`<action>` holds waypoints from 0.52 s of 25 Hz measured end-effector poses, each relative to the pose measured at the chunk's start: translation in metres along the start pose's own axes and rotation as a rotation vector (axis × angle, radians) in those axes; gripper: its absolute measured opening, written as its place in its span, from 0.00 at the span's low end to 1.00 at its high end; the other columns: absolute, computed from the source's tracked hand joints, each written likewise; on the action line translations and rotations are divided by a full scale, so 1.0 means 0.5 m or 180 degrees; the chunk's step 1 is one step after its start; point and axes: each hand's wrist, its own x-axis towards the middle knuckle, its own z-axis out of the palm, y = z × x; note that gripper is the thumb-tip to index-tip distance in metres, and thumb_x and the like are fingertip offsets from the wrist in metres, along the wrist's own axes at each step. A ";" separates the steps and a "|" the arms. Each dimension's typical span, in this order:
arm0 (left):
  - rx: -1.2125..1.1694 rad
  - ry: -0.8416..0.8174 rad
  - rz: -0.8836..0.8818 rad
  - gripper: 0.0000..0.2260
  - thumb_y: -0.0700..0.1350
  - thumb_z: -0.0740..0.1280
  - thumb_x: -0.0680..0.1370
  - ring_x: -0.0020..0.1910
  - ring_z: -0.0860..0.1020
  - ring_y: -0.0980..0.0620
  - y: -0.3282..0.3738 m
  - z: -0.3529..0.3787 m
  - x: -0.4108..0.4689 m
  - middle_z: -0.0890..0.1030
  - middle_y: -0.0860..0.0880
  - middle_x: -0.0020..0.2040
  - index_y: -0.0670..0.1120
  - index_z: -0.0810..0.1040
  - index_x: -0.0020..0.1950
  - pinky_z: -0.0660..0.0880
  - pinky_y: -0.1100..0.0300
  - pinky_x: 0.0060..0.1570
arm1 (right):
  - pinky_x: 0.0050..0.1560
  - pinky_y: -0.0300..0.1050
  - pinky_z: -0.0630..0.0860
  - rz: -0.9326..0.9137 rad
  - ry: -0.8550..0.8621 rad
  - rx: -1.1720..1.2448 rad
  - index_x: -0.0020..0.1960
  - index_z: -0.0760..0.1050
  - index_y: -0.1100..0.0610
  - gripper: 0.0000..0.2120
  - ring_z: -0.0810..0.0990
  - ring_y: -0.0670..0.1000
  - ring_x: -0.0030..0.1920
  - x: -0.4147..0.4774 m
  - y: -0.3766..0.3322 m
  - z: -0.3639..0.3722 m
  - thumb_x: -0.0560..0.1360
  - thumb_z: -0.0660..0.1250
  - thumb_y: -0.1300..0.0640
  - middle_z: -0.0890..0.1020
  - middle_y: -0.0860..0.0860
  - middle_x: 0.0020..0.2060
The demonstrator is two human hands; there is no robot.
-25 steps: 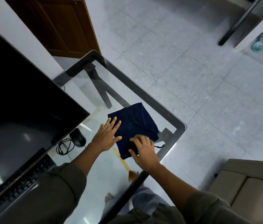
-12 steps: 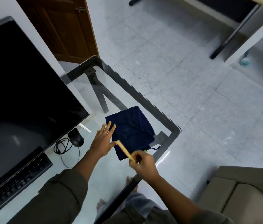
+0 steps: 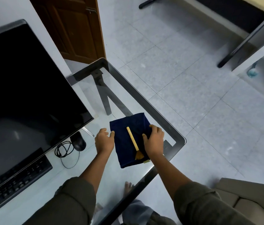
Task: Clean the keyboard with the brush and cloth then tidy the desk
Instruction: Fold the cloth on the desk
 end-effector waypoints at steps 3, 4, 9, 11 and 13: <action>0.0221 -0.0061 -0.0294 0.17 0.52 0.72 0.76 0.58 0.78 0.42 0.016 0.014 0.008 0.83 0.45 0.53 0.43 0.79 0.59 0.73 0.52 0.47 | 0.62 0.53 0.76 0.0066 -0.0399 -0.0249 0.71 0.68 0.55 0.23 0.75 0.55 0.63 0.039 -0.003 -0.005 0.78 0.67 0.53 0.74 0.54 0.65; 0.0334 -0.0084 -0.0258 0.13 0.51 0.72 0.76 0.56 0.79 0.42 0.018 0.017 0.011 0.83 0.45 0.52 0.43 0.81 0.54 0.73 0.53 0.46 | 0.59 0.51 0.77 -0.0030 -0.0533 -0.0361 0.69 0.70 0.55 0.20 0.78 0.56 0.60 0.050 -0.008 -0.003 0.79 0.67 0.55 0.77 0.54 0.62; 0.0241 0.0138 -0.0173 0.09 0.47 0.68 0.79 0.45 0.80 0.43 0.027 0.003 0.028 0.83 0.46 0.43 0.43 0.79 0.43 0.72 0.54 0.39 | 0.54 0.50 0.80 -0.0249 -0.0457 -0.0261 0.63 0.77 0.55 0.15 0.81 0.55 0.53 0.108 -0.035 0.001 0.77 0.65 0.58 0.80 0.53 0.59; 0.0037 0.0385 -0.0132 0.07 0.47 0.68 0.80 0.46 0.81 0.43 0.019 -0.008 0.031 0.82 0.46 0.44 0.44 0.77 0.45 0.73 0.53 0.38 | 0.56 0.50 0.78 -0.0500 -0.0335 -0.0142 0.65 0.76 0.54 0.15 0.80 0.54 0.55 0.126 -0.060 0.007 0.78 0.65 0.58 0.79 0.52 0.61; 0.0036 0.0699 0.0162 0.07 0.47 0.68 0.80 0.51 0.79 0.42 0.007 -0.013 0.024 0.81 0.44 0.51 0.44 0.77 0.51 0.76 0.50 0.40 | 0.61 0.52 0.75 -0.0839 -0.0135 -0.0126 0.68 0.74 0.53 0.16 0.77 0.55 0.61 0.127 -0.083 0.016 0.80 0.63 0.58 0.77 0.52 0.64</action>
